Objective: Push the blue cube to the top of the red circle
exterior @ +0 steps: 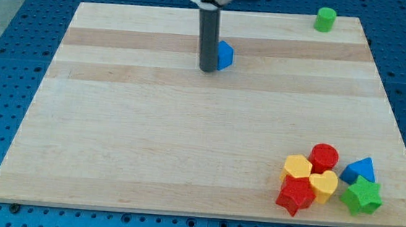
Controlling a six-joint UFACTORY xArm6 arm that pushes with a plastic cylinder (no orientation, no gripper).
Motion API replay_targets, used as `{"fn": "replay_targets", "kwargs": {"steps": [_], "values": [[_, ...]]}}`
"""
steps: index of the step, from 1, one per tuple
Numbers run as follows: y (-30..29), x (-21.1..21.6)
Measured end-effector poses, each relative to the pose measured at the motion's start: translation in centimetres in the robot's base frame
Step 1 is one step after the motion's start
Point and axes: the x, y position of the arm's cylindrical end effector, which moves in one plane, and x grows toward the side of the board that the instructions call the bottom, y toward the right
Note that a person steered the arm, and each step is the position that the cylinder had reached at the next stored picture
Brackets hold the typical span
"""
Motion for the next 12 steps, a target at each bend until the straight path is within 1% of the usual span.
{"fn": "replay_targets", "kwargs": {"steps": [1, 2, 3, 4, 5, 6, 7, 8, 9, 10, 11, 12], "values": [[0.2, -0.5], [-2.1, -3.0], [-2.5, -4.9], [0.0, -6.1], [7.0, -4.2], [9.2, -3.1], [9.2, -4.7], [10.4, -6.2], [12.8, -4.1], [12.9, 0.6], [12.9, 4.2], [12.9, 5.2]]}}
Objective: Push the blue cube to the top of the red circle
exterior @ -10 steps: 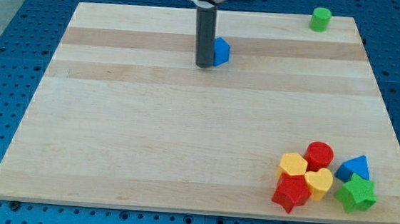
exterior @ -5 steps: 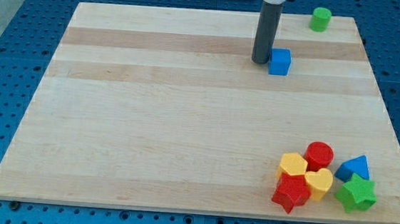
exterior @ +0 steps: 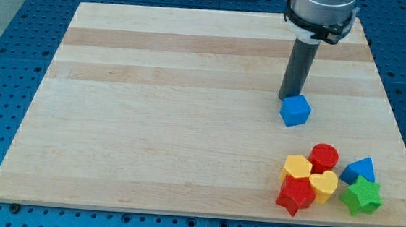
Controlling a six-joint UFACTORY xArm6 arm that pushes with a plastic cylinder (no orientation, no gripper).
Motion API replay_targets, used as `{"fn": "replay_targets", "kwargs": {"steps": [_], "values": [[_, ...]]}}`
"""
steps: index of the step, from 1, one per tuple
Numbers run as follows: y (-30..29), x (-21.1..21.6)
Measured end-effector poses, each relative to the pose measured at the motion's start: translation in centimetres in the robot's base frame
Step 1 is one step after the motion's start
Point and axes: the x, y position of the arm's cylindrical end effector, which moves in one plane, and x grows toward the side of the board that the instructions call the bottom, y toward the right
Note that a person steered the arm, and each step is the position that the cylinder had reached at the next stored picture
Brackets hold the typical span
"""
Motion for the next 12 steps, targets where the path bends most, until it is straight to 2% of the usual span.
{"fn": "replay_targets", "kwargs": {"steps": [1, 3, 5, 7, 10, 11, 12], "values": [[0.0, 2.0], [0.0, 2.4], [0.0, 4.8], [0.1, 4.3], [3.6, 6.1], [4.6, 5.9], [6.2, 1.8]]}}
